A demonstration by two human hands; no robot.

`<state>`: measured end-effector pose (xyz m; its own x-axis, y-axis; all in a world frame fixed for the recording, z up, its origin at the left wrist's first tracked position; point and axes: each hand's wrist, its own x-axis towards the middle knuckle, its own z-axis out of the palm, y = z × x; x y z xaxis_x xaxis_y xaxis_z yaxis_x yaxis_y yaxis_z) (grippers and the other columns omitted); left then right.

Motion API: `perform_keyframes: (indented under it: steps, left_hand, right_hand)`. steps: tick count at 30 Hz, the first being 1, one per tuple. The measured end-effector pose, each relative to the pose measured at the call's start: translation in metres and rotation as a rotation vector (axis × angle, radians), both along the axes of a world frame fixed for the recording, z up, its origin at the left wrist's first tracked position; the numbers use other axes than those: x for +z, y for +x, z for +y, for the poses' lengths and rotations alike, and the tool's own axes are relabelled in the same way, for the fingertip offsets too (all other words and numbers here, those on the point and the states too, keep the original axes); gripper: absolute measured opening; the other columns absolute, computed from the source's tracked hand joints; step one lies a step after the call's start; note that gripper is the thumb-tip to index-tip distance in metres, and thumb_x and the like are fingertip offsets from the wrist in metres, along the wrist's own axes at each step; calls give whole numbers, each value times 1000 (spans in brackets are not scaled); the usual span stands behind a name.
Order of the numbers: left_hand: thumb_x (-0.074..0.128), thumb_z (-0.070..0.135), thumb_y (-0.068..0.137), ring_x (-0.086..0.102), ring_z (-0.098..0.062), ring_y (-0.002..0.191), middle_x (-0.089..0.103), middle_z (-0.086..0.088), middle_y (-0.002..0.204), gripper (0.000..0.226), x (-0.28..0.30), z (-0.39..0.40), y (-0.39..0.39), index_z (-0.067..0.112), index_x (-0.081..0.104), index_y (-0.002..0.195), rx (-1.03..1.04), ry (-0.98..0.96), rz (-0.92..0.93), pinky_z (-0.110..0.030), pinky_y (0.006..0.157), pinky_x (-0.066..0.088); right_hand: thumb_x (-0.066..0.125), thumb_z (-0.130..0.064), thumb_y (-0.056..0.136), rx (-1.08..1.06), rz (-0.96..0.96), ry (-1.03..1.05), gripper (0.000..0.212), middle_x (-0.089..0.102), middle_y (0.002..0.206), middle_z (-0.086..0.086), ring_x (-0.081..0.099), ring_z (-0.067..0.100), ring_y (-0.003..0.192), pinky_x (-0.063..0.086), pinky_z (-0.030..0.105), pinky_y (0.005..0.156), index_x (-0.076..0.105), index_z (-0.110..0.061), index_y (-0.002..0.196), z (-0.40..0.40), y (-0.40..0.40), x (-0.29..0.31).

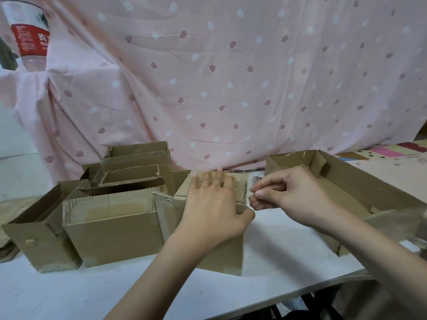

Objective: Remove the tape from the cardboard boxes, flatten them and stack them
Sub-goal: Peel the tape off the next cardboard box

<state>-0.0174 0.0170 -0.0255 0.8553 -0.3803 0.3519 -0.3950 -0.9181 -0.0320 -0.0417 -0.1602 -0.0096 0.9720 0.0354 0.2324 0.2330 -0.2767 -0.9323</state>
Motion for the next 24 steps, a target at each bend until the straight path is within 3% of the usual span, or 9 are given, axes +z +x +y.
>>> perform_keyframes:
  steps: [7, 13, 20, 24]
  left_hand:
    - [28, 67, 77, 26, -27, 146, 30, -5, 159, 84, 0, 8, 1, 19, 35, 146, -38, 39, -13, -48, 120, 15]
    - [29, 67, 78, 24, -26, 147, 27, -6, 161, 84, 1, 10, -1, 19, 34, 146, -63, 46, -6, -47, 121, 15]
    - [29, 67, 79, 23, -26, 147, 26, -6, 161, 84, 3, 11, 1, 21, 30, 149, -79, 55, 2, -47, 121, 14]
    - [30, 68, 80, 23, -26, 147, 26, -5, 161, 85, 4, 13, 1, 21, 27, 150, -95, 65, -3, -47, 121, 14]
  right_hand:
    - [59, 12, 92, 51, 79, 44, 16, 74, 80, 25, 74, 33, 72, 62, 32, 70, 73, 5, 90, -11, 2, 0]
    - [59, 10, 94, 69, 82, -22, 15, 72, 81, 28, 74, 40, 75, 62, 45, 79, 72, 5, 90, -19, 10, -3]
    - [59, 10, 93, 96, 87, 37, 14, 71, 83, 32, 73, 34, 70, 62, 37, 70, 71, 6, 88, -25, 15, -8]
    - [59, 11, 93, 100, 93, 43, 13, 70, 82, 33, 72, 33, 70, 62, 39, 71, 71, 8, 88, -26, 15, -8]
